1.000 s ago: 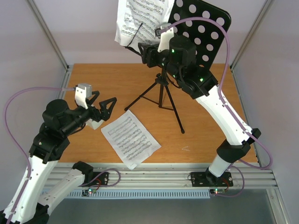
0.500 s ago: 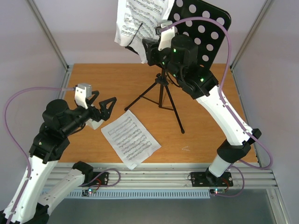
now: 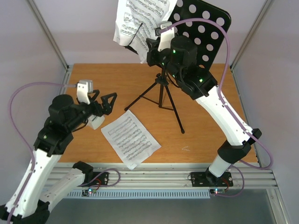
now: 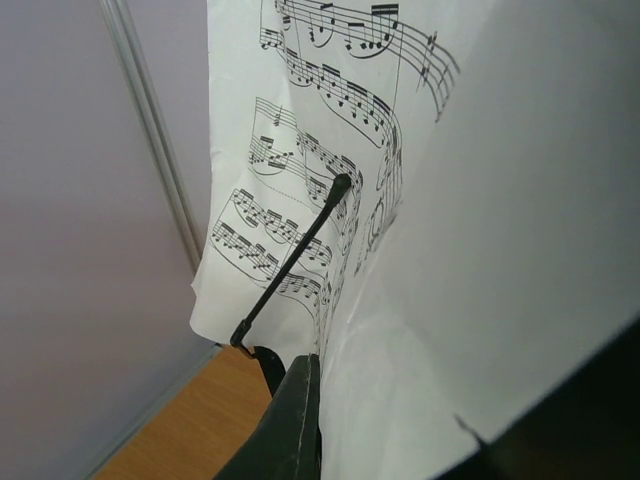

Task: Pack up the instrument practice props
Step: Pick up the sheet music from the music stand.

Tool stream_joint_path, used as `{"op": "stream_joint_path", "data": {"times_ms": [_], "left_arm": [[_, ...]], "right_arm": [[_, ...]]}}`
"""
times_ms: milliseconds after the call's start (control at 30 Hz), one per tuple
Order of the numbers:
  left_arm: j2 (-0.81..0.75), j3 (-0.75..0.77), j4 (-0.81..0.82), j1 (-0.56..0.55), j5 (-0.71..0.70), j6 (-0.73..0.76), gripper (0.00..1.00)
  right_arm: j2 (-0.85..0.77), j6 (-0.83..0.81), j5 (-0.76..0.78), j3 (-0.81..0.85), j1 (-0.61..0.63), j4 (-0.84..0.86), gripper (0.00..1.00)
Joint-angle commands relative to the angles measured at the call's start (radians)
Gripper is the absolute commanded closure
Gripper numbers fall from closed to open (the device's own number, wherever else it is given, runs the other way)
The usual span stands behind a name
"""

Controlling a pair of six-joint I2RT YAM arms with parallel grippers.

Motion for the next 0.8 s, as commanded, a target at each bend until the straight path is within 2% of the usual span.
{"op": "stream_joint_path", "data": {"times_ms": [0,133,333,533,667,767], "left_arm": [[0.130,0.119,0.080,0.003,0.043,-0.020,0.01],[0.280,0.303,0.064,0.003,0.106,0.037,0.01],[0.498,0.596,-0.058,0.002,0.071,0.097,0.17],[0.617,0.766,-0.029,0.003,0.054,0.113,0.24],[0.720,0.883,-0.015,0.002,0.162,0.160,0.24],[0.782,0.949,-0.014,0.001,0.158,0.176,0.27]], "right_arm": [[-0.043,-0.023,0.015,-0.010,-0.005,0.024,0.99],[-0.055,-0.028,0.017,-0.028,-0.005,0.034,0.99],[-0.066,-0.027,0.016,-0.040,-0.005,0.034,0.99],[-0.068,-0.026,0.013,-0.042,-0.005,0.028,0.99],[-0.070,-0.023,0.012,-0.041,-0.006,0.024,0.99],[-0.072,-0.023,0.012,-0.042,-0.005,0.022,0.99]]}}
